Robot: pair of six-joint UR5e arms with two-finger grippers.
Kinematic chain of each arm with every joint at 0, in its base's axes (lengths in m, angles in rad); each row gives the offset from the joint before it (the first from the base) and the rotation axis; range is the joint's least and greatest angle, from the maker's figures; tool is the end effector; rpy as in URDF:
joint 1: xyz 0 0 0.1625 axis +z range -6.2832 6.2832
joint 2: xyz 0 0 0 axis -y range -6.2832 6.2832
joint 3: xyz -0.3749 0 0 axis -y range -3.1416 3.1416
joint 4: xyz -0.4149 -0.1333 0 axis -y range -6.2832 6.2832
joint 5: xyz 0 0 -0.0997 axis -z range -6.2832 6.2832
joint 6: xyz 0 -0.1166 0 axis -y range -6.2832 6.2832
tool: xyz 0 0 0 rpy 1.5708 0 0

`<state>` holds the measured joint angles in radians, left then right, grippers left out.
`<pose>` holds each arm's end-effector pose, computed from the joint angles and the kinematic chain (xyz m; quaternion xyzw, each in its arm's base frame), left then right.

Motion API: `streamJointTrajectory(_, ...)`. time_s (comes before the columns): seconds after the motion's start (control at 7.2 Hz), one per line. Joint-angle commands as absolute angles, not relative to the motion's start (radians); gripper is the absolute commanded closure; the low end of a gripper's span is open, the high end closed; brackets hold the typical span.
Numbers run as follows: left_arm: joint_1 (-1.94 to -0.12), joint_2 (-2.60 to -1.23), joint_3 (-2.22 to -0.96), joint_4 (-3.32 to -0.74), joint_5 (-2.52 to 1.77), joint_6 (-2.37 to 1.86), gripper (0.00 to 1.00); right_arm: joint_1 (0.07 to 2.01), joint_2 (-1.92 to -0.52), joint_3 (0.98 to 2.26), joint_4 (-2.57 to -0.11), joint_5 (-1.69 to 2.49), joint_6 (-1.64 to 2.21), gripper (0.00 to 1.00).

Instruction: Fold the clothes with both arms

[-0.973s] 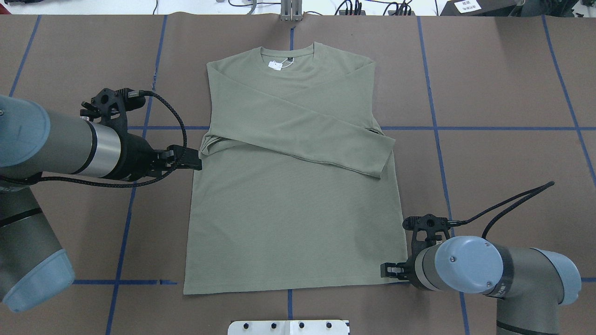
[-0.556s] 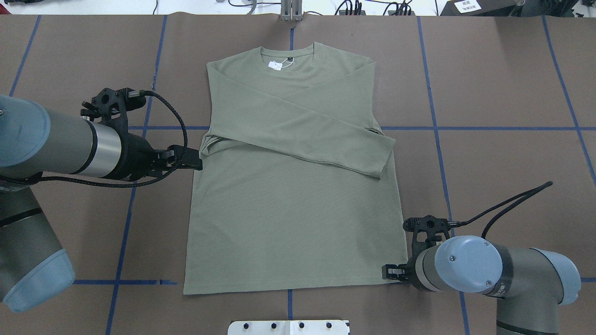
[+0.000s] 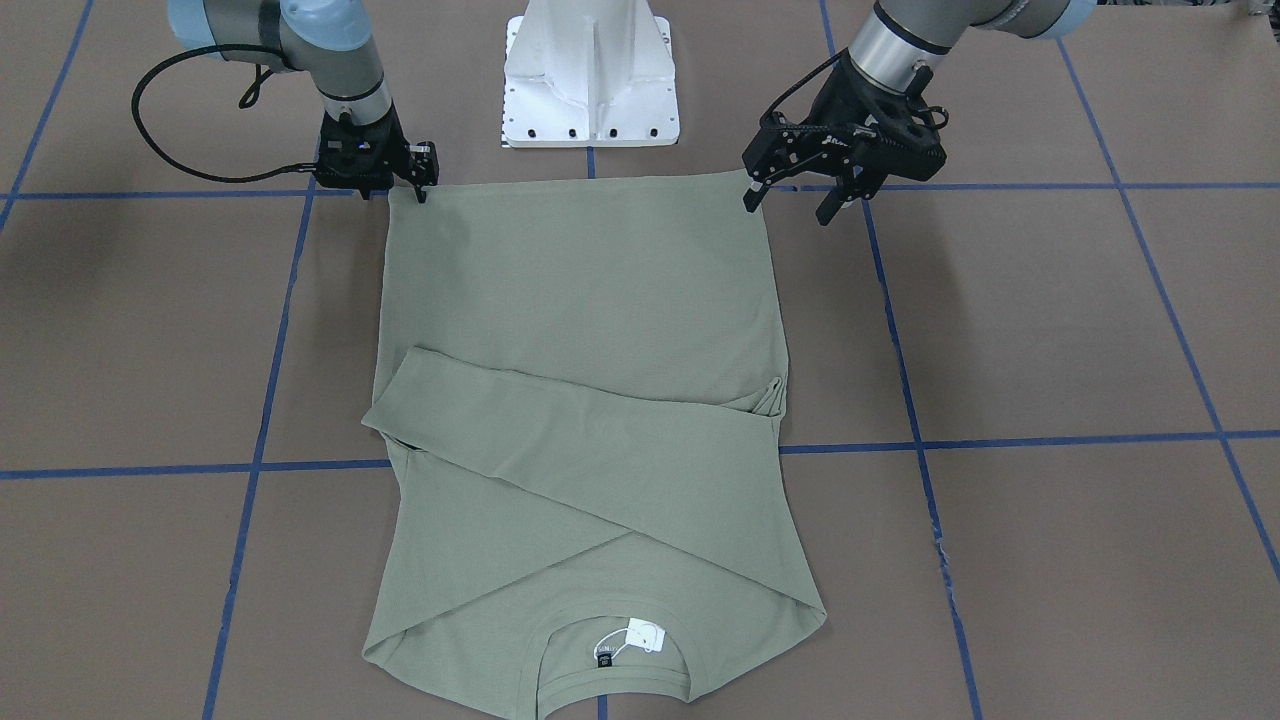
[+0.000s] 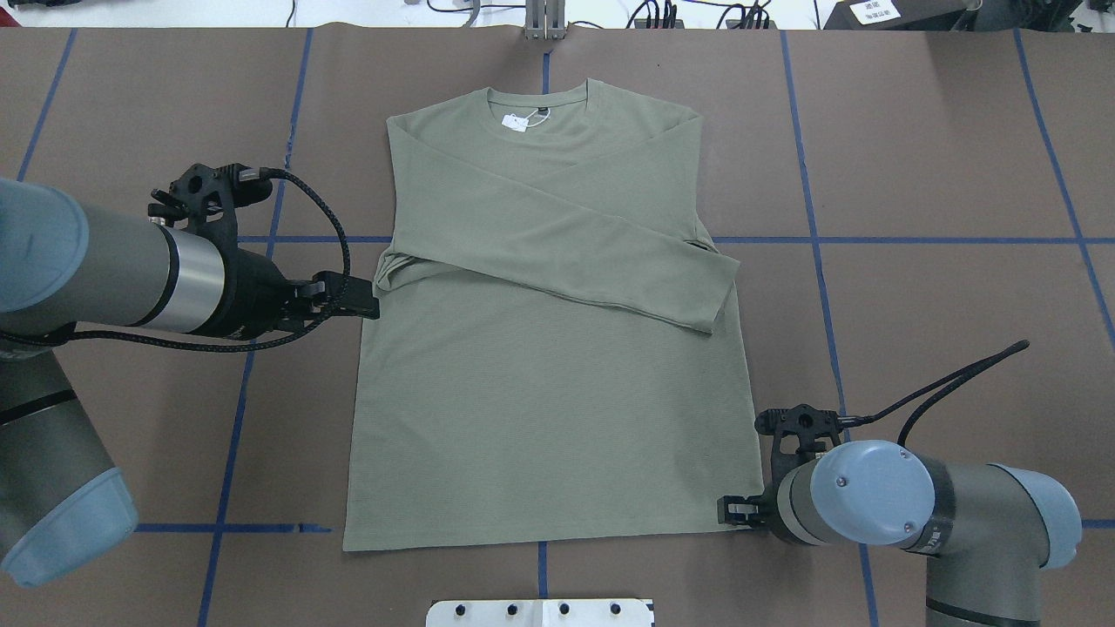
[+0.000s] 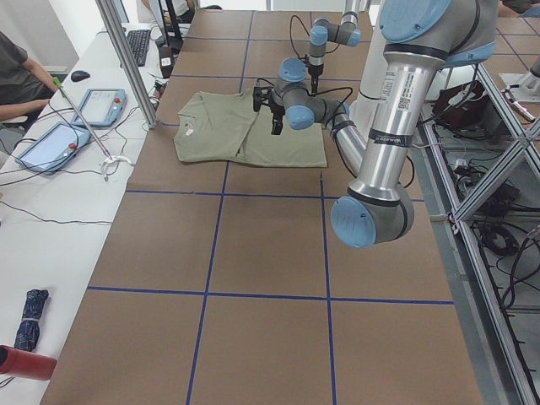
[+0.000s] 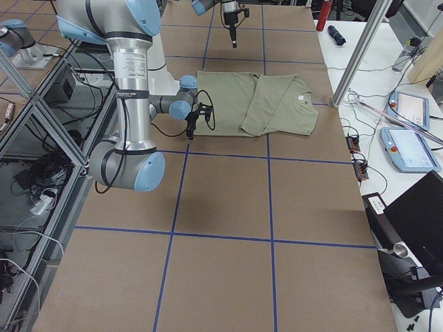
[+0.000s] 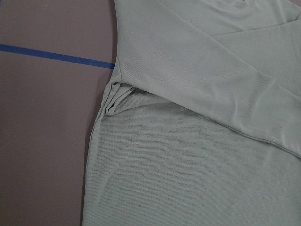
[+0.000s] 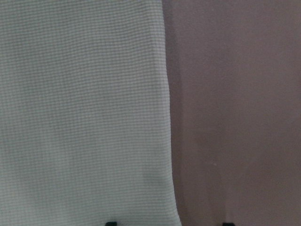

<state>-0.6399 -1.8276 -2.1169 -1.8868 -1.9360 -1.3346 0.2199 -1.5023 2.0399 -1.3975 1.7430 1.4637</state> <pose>0.3663 -0.3870 0.1845 0.0820 0.5379 -0.0727 0.8359 -0.4950 -0.2268 0.3461 -0.0231 -0.3552 0.0228 0.9342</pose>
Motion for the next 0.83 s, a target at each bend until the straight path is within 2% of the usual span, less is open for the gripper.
streamJointTrajectory(0.0,-0.641,-1.827,-2.12,-1.887,-1.937,-1.335,0.0,0.221,-1.502,2.043,-1.396,1.756,1.466,0.52)
streamJointTrajectory(0.14,-0.641,-1.827,-2.121,-1.887,-1.937,-1.335,0.0,0.222,-1.502,2.046,-1.396,1.759,1.466,0.76)
streamJointTrajectory(0.28,-0.641,-1.827,-2.12,-1.887,-1.937,-1.335,0.0,0.222,-1.502,2.046,-1.396,1.761,1.466,0.9)
streamJointTrajectory(0.69,-0.64,-1.825,-2.117,-1.887,-1.937,-1.335,0.0,0.224,-1.502,2.077,-1.396,1.769,1.473,0.98)
